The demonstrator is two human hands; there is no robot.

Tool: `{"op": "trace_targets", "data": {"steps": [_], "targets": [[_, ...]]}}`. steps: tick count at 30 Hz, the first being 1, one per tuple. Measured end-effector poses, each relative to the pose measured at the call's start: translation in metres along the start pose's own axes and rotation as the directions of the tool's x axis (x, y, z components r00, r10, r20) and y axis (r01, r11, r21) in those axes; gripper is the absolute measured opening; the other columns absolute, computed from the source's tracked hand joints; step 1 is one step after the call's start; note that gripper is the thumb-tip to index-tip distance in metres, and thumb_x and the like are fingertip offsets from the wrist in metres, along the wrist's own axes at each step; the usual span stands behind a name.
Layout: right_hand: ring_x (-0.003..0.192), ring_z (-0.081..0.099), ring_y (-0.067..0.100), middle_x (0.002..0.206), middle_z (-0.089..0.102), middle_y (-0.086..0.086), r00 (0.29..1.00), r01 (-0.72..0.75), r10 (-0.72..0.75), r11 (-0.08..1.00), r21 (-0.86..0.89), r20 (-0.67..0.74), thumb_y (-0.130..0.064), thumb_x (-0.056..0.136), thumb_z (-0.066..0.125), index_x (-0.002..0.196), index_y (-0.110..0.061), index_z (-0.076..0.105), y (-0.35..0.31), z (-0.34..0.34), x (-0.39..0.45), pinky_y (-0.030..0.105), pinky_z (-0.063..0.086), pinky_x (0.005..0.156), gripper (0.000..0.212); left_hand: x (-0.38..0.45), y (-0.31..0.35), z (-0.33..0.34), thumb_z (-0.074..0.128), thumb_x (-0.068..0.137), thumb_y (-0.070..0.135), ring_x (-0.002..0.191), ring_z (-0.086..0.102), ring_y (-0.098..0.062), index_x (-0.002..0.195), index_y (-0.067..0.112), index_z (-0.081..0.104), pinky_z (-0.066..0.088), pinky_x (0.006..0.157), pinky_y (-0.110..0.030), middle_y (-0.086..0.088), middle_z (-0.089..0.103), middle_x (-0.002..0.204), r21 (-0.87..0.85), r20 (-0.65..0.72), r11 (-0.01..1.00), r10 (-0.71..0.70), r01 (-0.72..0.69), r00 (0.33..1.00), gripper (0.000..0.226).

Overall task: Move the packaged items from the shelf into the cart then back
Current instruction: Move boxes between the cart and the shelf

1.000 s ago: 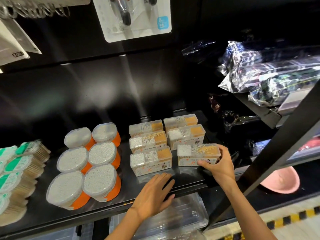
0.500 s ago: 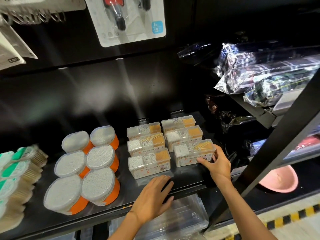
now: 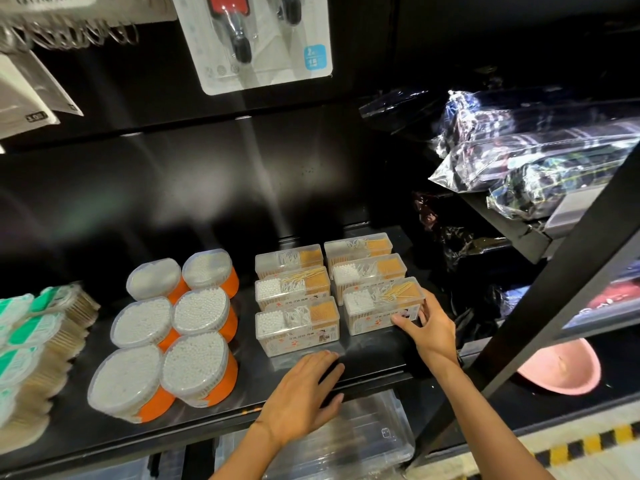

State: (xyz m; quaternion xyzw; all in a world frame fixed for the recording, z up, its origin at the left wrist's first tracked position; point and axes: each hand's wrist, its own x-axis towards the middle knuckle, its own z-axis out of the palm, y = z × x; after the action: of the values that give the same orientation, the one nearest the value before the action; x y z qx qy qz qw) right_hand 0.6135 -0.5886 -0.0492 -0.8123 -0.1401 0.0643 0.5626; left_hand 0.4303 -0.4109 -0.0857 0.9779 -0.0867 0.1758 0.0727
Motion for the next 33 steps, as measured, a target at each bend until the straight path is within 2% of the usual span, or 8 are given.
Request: {"op": "trace_targets", "data": {"steps": [4,6,11,15,18,21,24,33], "targets": [[0.125,0.050,0.017,0.132,0.057,0.007,0.995,-0.090,0.089,0.996,-0.029,-0.033,-0.008,0.074,0.079,0.141,-0.009,0.040,0.001,0.000,-0.004,0.028,0.037,0.106,0.077,0.001,0.000,0.000,0.053,0.090,0.044,0.117,0.050,-0.015,0.121,0.014,0.063,0.045,0.098,-0.024,-0.001,0.055,0.126,0.001,0.001,1.000,0.004,-0.004,1.000,0.045],[0.131,0.045,0.021,0.139,0.051,0.009,0.989,-0.124,0.118,0.990,-0.064,-0.090,-0.013,0.077,0.078,0.142,-0.009,0.038,-0.003,-0.001,-0.013,0.035,0.034,0.109,0.077,0.001,0.000,-0.001,0.054,0.090,0.043,0.116,0.051,-0.015,0.119,0.013,0.064,0.045,0.096,-0.024,-0.002,0.055,0.124,-0.018,0.000,1.000,-0.001,0.001,1.000,0.043],[0.129,0.045,0.024,0.139,0.048,0.010,0.994,0.010,-0.031,0.979,-0.202,-0.102,-0.019,0.091,0.063,0.139,-0.006,0.042,-0.002,-0.001,-0.068,0.035,0.036,0.109,0.054,0.004,0.001,-0.005,0.055,0.088,0.038,0.107,0.057,-0.017,0.114,0.014,0.063,0.051,0.087,-0.027,-0.002,0.059,0.119,-0.071,-0.013,0.997,-0.033,0.032,0.999,0.036],[0.123,0.050,0.020,0.130,0.057,0.010,0.989,0.090,-0.125,0.935,-0.344,-0.081,-0.023,0.094,0.057,0.129,-0.004,0.054,0.014,-0.013,-0.122,0.014,0.027,0.106,0.041,0.007,0.021,-0.005,0.048,0.092,0.037,0.115,0.058,-0.020,0.119,0.010,0.063,0.049,0.097,-0.034,-0.005,0.062,0.124,-0.181,-0.032,0.982,-0.066,0.059,0.997,0.041],[0.128,0.045,0.013,0.135,0.052,0.001,0.985,0.049,-0.108,0.923,-0.383,-0.135,-0.033,0.095,0.050,0.131,-0.011,0.053,0.033,-0.038,-0.168,0.008,0.021,0.108,0.043,0.011,0.065,0.004,0.041,0.095,0.036,0.123,0.050,-0.016,0.125,0.010,0.058,0.032,0.109,-0.026,-0.005,0.059,0.130,-0.271,-0.037,0.958,0.083,-0.090,0.996,0.044],[0.135,0.035,0.006,0.143,0.040,-0.011,0.966,-0.102,-0.002,0.916,-0.388,-0.260,-0.039,0.096,0.045,0.138,-0.021,0.047,0.048,-0.072,-0.219,0.022,0.026,0.112,0.046,0.017,0.121,0.018,0.032,0.100,0.039,0.131,0.038,-0.012,0.132,0.010,0.052,0.021,0.112,-0.023,-0.004,0.052,0.138,-0.405,-0.016,0.886,0.239,-0.225,0.971,0.047],[0.137,0.035,0.012,0.147,0.041,-0.007,0.903,-0.260,0.098,0.899,-0.352,-0.418,-0.042,0.094,0.042,0.140,-0.023,0.044,0.062,-0.109,-0.268,0.035,0.032,0.113,0.050,0.023,0.176,0.036,0.032,0.100,0.041,0.134,0.035,-0.011,0.134,0.011,0.051,0.027,0.110,-0.026,-0.002,0.049,0.142,-0.526,0.011,0.809,0.314,-0.261,0.949,0.049],[0.140,0.031,0.015,0.149,0.038,-0.005,0.646,-0.598,0.319,0.776,-0.200,-0.693,-0.051,0.093,0.042,0.142,-0.031,0.036,0.101,-0.211,-0.368,0.030,0.022,0.113,0.053,0.056,0.321,0.091,0.020,0.098,0.056,0.135,0.037,-0.014,0.137,0.012,0.049,0.029,0.110,-0.032,-0.003,0.046,0.143,-0.698,0.133,0.671,0.465,-0.250,0.875,0.065]]}}
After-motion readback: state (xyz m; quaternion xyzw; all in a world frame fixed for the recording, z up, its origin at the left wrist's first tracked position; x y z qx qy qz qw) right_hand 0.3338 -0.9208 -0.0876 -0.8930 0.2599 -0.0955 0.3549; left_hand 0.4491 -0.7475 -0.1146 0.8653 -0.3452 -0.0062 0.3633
